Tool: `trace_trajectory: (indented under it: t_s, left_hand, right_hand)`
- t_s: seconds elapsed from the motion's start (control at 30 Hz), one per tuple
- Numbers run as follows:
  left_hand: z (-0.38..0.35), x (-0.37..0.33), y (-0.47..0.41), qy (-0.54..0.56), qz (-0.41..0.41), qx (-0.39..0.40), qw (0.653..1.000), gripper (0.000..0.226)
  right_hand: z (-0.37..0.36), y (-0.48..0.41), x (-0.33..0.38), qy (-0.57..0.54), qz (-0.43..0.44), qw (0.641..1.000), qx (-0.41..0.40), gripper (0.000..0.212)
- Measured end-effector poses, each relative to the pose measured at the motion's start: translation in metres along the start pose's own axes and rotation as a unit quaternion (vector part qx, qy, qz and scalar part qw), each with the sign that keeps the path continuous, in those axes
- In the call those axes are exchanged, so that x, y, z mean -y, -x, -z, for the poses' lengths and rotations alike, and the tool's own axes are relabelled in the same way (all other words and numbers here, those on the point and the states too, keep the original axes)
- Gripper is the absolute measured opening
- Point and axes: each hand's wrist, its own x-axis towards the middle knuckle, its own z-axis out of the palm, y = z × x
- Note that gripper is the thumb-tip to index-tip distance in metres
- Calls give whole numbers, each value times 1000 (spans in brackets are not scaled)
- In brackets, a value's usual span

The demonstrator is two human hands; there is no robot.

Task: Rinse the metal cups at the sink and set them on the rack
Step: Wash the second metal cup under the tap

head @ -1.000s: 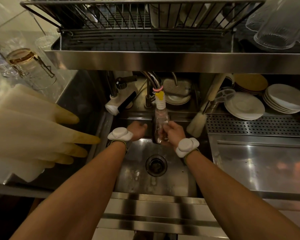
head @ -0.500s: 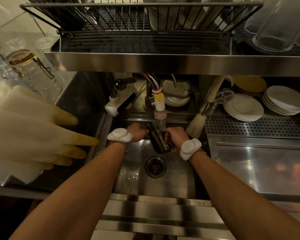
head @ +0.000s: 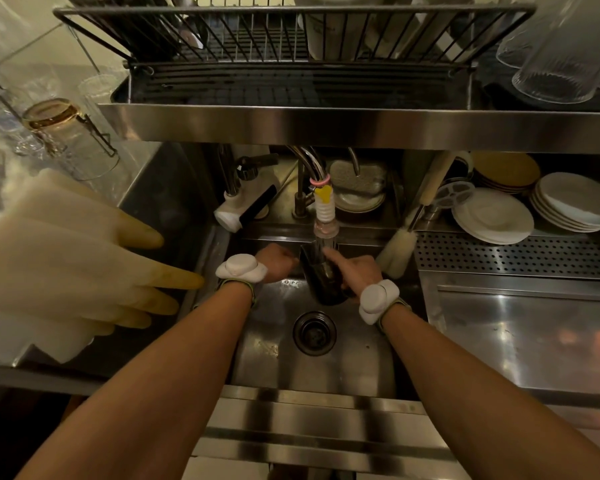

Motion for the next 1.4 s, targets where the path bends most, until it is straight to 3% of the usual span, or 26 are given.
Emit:
trace_trajectory:
  t_s: [0.23, 0.53, 0.77, 0.93, 1.0, 1.17, 1.4]
  left_hand:
    - [2, 4, 0, -5, 5, -2, 1000, 29]
    - [2, 6, -2, -14, 12, 3, 1000, 30]
    - [-1, 4, 1, -19, 8, 6, 1000, 30]
    - [-1, 0, 5, -26, 4, 3, 1000, 28]
    - [0, -4, 8, -27, -3, -1, 1000, 27]
    - [1, -10, 15, -29, -15, -12, 999, 32]
    - [4, -11, 23, -26, -23, -18, 999, 33]
  right_hand:
    - [2, -6, 1, 20, -7, 1000, -13, 37]
    - [8, -4, -9, 141, 62, 988, -7, 42]
    - [6, 0, -13, 134, 72, 988, 1, 41]
    - [4, 6, -4, 185, 114, 975, 55, 38]
    - [11, 8, 1, 271, 132, 952, 60, 34]
    - [18, 18, 12, 489, 177, 854, 6, 34]
    - [30, 28, 20, 604, 258, 751, -70, 20]
